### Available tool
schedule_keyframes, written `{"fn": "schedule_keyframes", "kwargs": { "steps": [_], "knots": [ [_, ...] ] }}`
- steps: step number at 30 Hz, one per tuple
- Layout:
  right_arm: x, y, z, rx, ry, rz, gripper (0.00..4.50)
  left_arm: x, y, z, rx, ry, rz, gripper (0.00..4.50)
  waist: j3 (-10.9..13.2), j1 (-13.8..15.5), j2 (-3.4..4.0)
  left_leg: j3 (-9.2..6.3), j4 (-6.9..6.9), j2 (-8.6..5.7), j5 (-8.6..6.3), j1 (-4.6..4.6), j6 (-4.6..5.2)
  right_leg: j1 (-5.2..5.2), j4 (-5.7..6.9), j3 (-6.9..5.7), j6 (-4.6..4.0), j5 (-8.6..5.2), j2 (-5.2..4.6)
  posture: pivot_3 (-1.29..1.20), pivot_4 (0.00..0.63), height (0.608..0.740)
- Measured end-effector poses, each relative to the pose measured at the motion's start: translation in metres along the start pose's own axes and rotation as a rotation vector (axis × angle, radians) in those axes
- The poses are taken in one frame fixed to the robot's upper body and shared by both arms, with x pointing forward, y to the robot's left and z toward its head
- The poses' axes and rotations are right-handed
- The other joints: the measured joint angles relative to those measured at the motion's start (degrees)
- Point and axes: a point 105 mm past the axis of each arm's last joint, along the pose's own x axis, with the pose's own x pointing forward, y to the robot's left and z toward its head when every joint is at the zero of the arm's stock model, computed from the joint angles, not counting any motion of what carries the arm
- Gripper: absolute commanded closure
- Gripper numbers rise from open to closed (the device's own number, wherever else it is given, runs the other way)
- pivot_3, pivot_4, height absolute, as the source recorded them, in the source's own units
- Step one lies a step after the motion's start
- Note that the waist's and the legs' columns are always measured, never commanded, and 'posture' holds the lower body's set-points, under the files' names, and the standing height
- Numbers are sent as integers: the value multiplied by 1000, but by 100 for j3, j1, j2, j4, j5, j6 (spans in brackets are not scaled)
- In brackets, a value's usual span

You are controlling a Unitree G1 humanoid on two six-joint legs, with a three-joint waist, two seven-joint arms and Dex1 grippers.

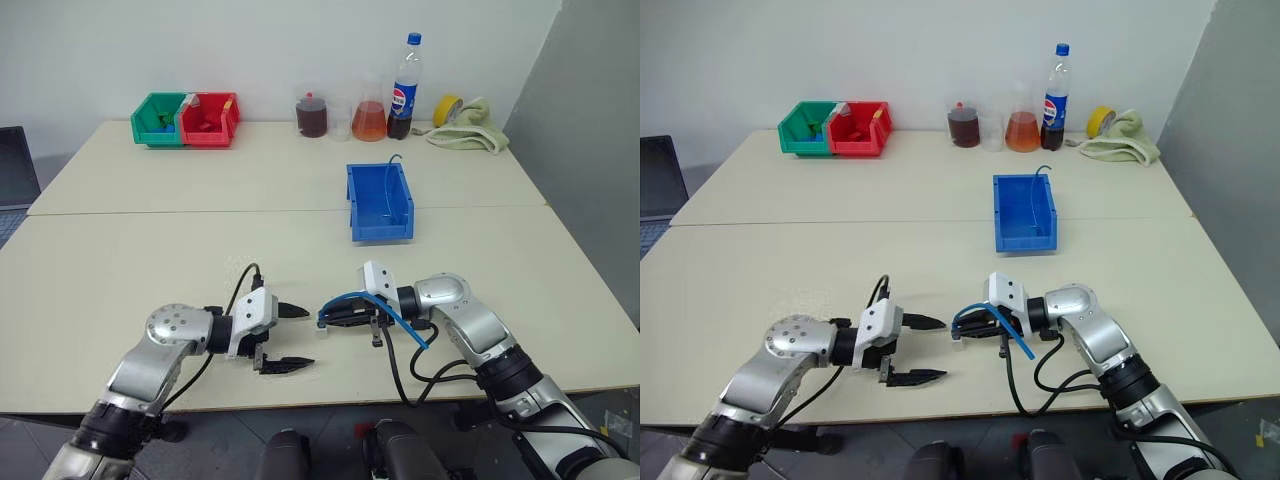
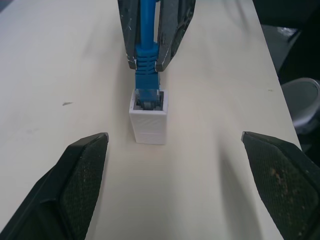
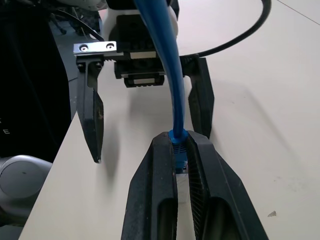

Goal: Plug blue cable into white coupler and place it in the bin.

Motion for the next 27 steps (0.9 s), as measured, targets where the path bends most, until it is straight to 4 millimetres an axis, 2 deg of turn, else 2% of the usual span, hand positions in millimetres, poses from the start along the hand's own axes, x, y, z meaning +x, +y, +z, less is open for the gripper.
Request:
{"fn": "schedule_keyframes", "kwargs": {
  "steps": [5,10,15,20,27],
  "knots": [
    [-10,-3,2,71,-13,-22,4423,-9,-7,8,-27,-40,93,27,3,8,4,2,-3,-2,0,-6,-1,-4,-5,1,-2,-2,-5,0,150,740],
    [-22,-5,4,167,-2,-46,4423,-18,-14,7,-75,-52,157,27,6,14,6,1,-8,-2,0,-19,-1,-15,-14,-1,1,0,-6,0,150,740],
    [-38,-13,15,258,-4,-107,4423,-17,-21,5,-112,-60,205,27,9,17,6,3,-38,-6,0,-27,-1,-24,-33,0,17,9,-8,0,150,740],
    [-58,-30,46,261,-33,-190,4423,-15,-24,18,-129,-120,248,27,9,16,5,2,-77,-7,0,-25,-1,-25,-64,-4,15,8,-4,0,150,740],
    [-86,-68,63,340,15,-399,4423,-9,-20,25,-167,-180,339,27,10,7,6,5,-86,-10,-3,-39,4,-26,-92,1,15,9,-4,0,150,740]
  ]
}}
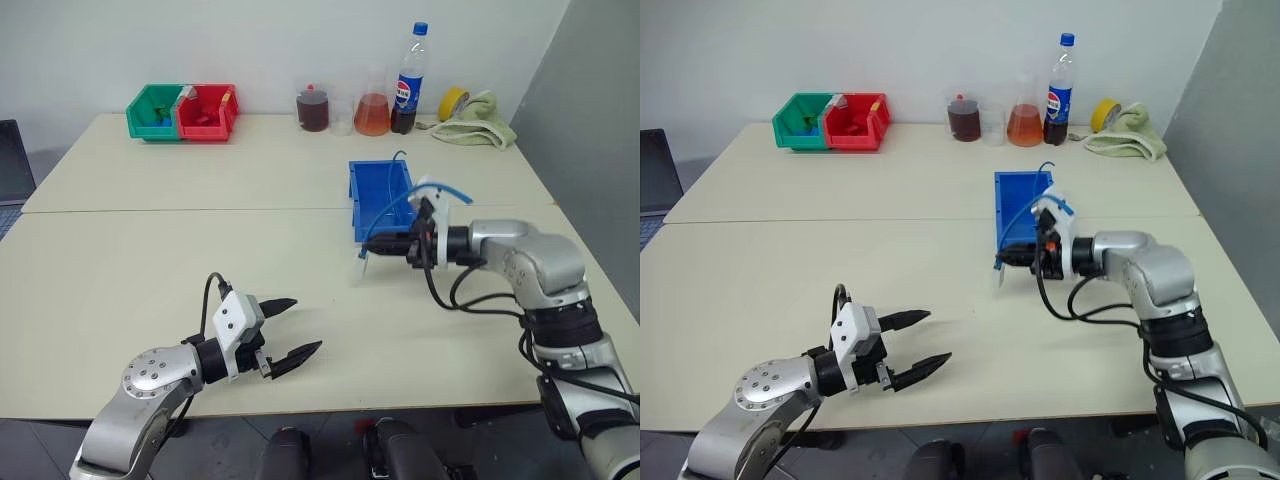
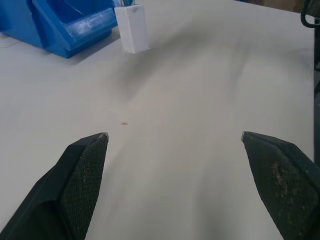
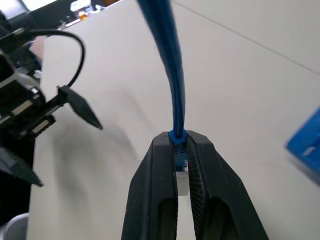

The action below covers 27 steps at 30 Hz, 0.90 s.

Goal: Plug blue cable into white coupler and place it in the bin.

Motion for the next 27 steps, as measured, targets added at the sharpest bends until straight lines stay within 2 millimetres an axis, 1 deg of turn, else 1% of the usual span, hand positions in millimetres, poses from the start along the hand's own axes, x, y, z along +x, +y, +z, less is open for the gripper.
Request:
{"fn": "schedule_keyframes", "kwargs": {
  "steps": [6,9,12,14,17,22,25,27],
  "knots": [
    [-1,-24,22,80,16,-97,4423,5,-3,0,-7,-7,-5,27,1,-5,1,3,2,0,0,1,1,0,4,1,2,2,1,0,150,740],
    [-2,-43,40,135,10,-140,4423,9,-3,2,5,-14,-14,27,1,-8,1,3,4,-2,0,3,1,0,5,1,3,4,1,0,150,740],
    [-1,-63,52,172,8,-205,4423,14,-4,4,17,-16,-30,27,0,-7,1,3,1,-5,0,2,1,1,2,3,3,4,1,0,150,740],
    [2,-74,51,195,14,-232,4423,16,-3,3,13,-20,-30,27,0,-12,1,5,1,-4,-1,1,4,1,1,4,2,4,1,0,150,740],
    [7,-86,41,202,55,-271,4423,18,-2,4,19,-21,-31,27,1,-10,2,7,0,-4,-5,-1,9,-1,0,7,0,4,0,0,150,740],
    [10,-103,25,155,123,-341,4423,18,2,1,26,-14,-20,27,2,-10,3,9,0,-4,-6,-2,11,-1,0,8,-3,5,0,0,150,740],
    [10,-108,25,116,138,-374,4423,17,2,1,29,-13,-19,27,2,-12,4,10,1,-3,-6,0,11,-1,2,10,-5,6,-1,0,150,740],
    [12,-110,20,108,151,-391,4423,16,0,-1,20,-8,-18,27,2,-14,4,11,1,-3,-6,1,11,-1,4,11,-9,9,-1,0,150,740]
  ]
}}
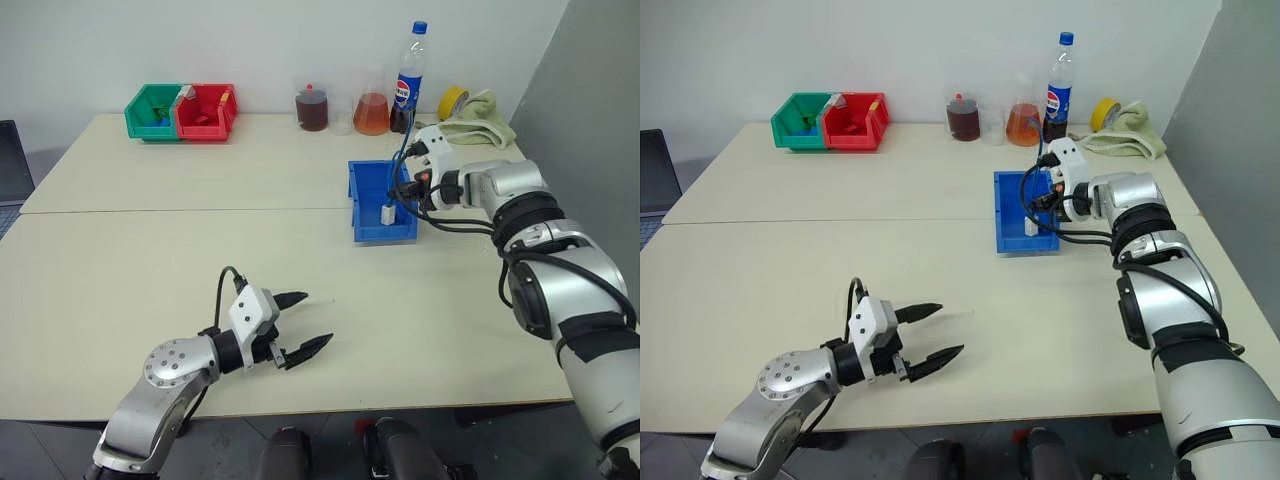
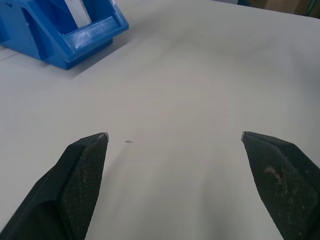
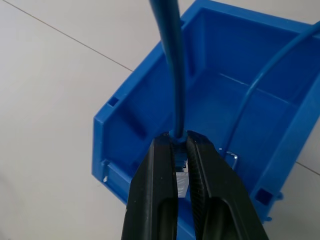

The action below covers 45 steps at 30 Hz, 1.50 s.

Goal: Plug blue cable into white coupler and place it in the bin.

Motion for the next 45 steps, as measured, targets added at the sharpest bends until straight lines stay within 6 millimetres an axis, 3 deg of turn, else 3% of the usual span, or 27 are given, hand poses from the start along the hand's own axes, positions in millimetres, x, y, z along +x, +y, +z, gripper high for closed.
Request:
{"fn": "schedule_keyframes", "kwargs": {
  "steps": [15,16,33,45],
  "knots": [
    [9,-1,-8,9,4,-37,4423,-1,-1,-3,-10,8,6,27,1,1,1,0,2,0,0,0,0,0,3,0,-5,3,0,0,150,740],
    [9,-1,-8,9,4,-37,3748,-2,-1,-3,-9,10,5,0,1,1,1,0,2,0,0,0,0,0,3,0,-5,3,0,0,150,740],
    [7,-5,-2,-9,-34,-70,30,-2,1,-1,5,15,-3,0,1,2,1,-1,4,0,0,1,0,1,4,0,-17,10,0,0,150,740],
    [8,-3,-1,1,-48,-56,30,-2,1,-1,9,16,-6,0,0,2,1,-1,4,-1,0,1,0,1,6,0,-19,11,0,0,150,740]
  ]
}}
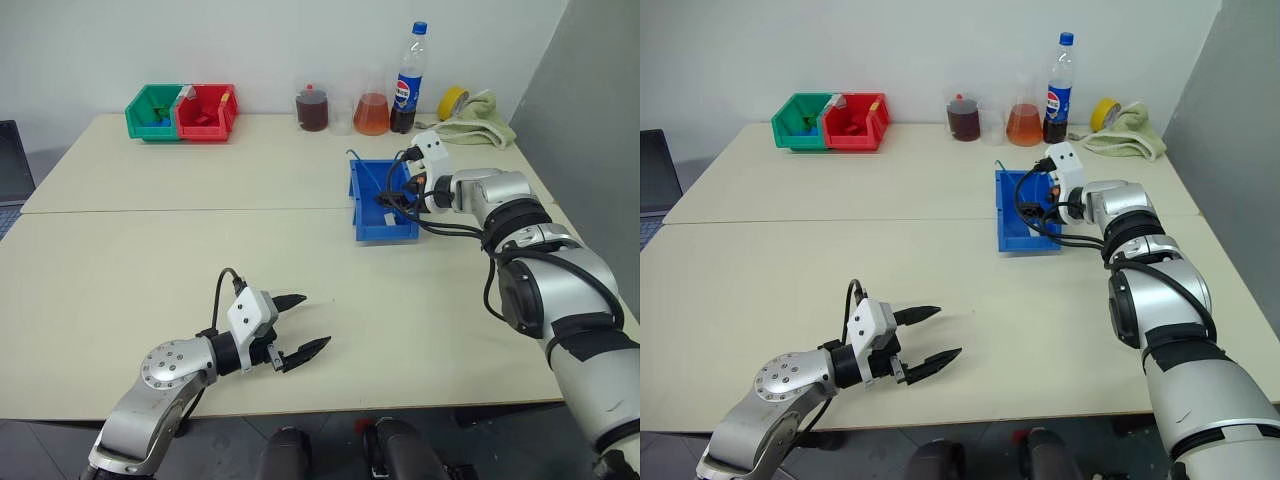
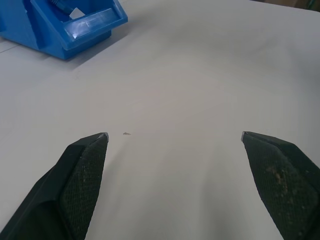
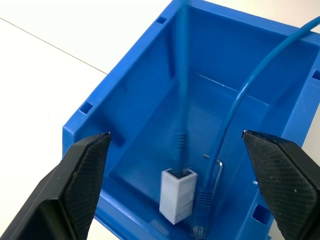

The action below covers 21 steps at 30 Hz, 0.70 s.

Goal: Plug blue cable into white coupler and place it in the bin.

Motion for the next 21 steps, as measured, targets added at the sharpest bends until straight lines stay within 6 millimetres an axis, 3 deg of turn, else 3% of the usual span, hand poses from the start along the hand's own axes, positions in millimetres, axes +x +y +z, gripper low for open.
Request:
{"fn": "schedule_keyframes", "kwargs": {
  "steps": [9,21],
  "knots": [
    [-2,6,2,27,0,59,30,-2,0,-3,-1,16,-3,0,0,-2,0,0,-1,0,0,0,0,0,0,0,-1,1,0,0,150,740],
    [-33,7,37,53,-102,144,30,-7,3,-10,-27,65,32,0,0,7,0,-3,2,1,0,0,0,2,0,-2,-1,1,0,0,150,740]
  ]
}}
